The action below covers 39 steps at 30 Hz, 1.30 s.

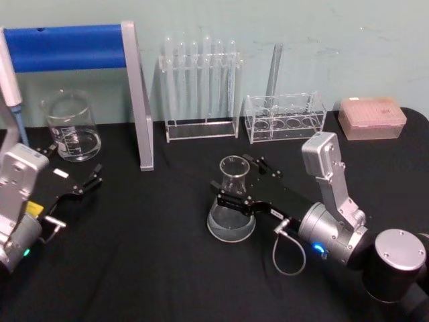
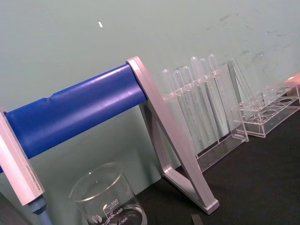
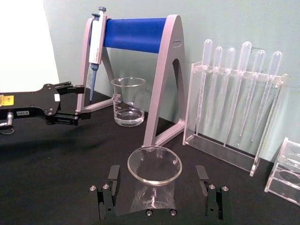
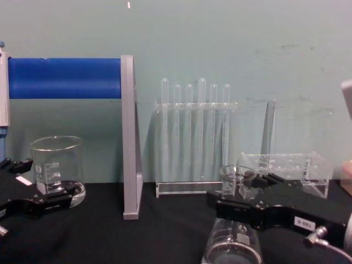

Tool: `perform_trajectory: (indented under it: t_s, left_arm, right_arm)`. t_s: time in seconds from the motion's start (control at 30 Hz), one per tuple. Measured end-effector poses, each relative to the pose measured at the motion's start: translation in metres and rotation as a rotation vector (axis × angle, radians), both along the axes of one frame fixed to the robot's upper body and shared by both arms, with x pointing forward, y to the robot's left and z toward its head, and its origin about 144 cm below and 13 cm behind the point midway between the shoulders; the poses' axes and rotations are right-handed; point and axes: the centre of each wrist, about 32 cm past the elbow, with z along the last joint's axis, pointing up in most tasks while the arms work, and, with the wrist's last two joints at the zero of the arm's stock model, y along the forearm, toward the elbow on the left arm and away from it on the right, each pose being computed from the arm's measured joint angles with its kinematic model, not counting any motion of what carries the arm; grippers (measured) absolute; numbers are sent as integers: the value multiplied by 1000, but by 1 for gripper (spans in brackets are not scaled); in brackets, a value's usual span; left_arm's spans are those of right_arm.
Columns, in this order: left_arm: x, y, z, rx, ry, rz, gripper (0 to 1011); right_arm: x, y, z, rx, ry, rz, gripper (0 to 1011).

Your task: Grasp the erlenmeyer flask with one hand, shake it three times, then place it back.

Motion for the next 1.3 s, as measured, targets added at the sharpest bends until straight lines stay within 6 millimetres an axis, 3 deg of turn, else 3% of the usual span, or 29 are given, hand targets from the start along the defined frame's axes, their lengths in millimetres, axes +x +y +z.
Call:
perform_trajectory:
  t_s: [0.67, 1.03, 1.3]
  left_arm:
    - [0, 0, 0, 0, 0, 0, 1001]
    - [0, 0, 0, 0, 0, 0, 1001]
    - [0, 0, 0, 0, 0, 0, 1001]
  right_arm:
    - [1, 1, 0, -1, 0, 1, 997]
    - [0, 0, 0, -1, 0, 0, 744]
    - [0, 0, 0, -1, 0, 0, 484]
